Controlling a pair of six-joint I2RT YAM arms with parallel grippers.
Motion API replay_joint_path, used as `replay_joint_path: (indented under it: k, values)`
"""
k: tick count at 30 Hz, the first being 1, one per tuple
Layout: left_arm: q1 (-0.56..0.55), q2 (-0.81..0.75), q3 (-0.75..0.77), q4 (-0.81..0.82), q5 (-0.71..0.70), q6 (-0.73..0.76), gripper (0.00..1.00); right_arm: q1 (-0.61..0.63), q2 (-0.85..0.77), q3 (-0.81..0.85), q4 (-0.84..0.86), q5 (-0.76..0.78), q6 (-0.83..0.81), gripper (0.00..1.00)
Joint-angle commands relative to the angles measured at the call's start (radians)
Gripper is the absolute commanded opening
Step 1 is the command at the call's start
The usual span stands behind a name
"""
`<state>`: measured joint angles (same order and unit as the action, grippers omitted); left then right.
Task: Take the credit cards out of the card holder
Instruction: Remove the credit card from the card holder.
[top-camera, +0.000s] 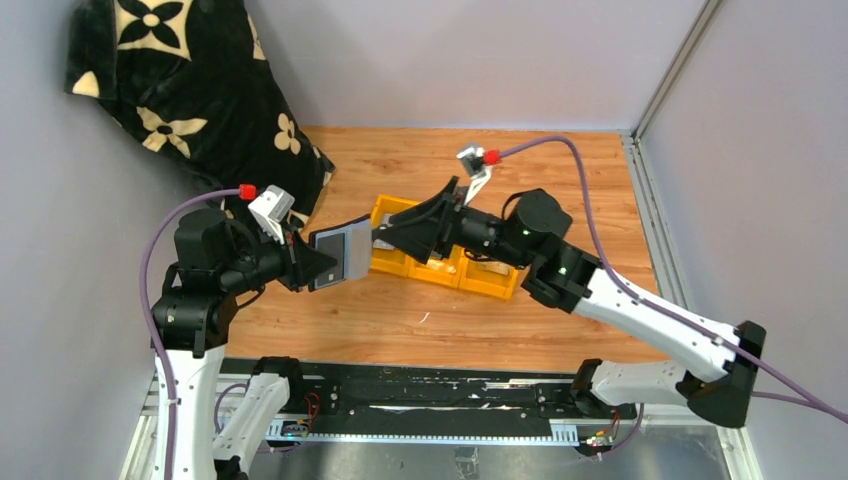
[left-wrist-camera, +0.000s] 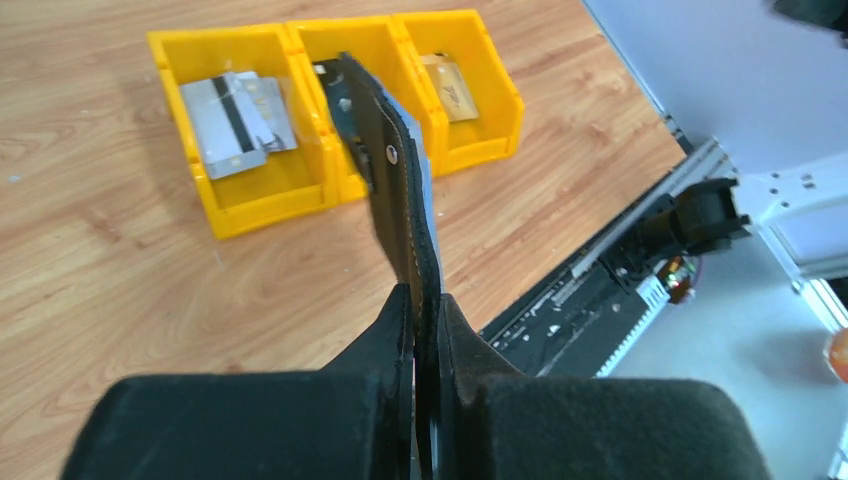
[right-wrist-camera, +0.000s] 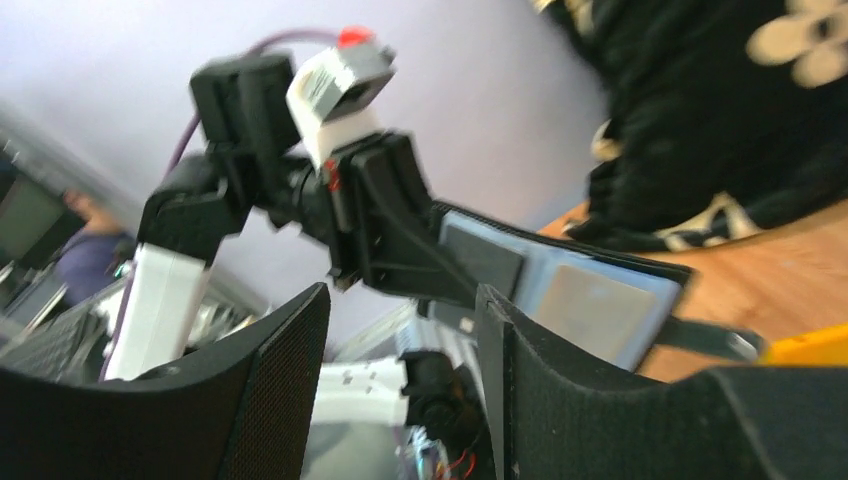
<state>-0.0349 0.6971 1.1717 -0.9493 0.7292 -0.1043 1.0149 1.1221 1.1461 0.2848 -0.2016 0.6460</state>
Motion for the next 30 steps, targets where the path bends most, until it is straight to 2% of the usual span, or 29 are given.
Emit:
replay_joint_path:
  k: [1, 9, 16, 30]
  values:
    - [0.000, 0.014, 0.049, -0.013, 0.134, -0.002, 0.00, 0.001, 0.112, 0.041, -0.016, -0.329, 0.038, 0.59]
    - [0.000, 0.018, 0.080, -0.013, 0.299, -0.038, 0.00, 0.005, 0.178, -0.005, 0.062, -0.421, 0.114, 0.53]
    - [0.000, 0.015, 0.077, -0.012, 0.336, -0.053, 0.00, 0.007, 0.184, -0.036, 0.105, -0.439, 0.132, 0.52]
    - [0.001, -0.002, 0.081, -0.013, 0.412, -0.101, 0.00, 0.014, 0.267, -0.020, 0.210, -0.466, 0.182, 0.44]
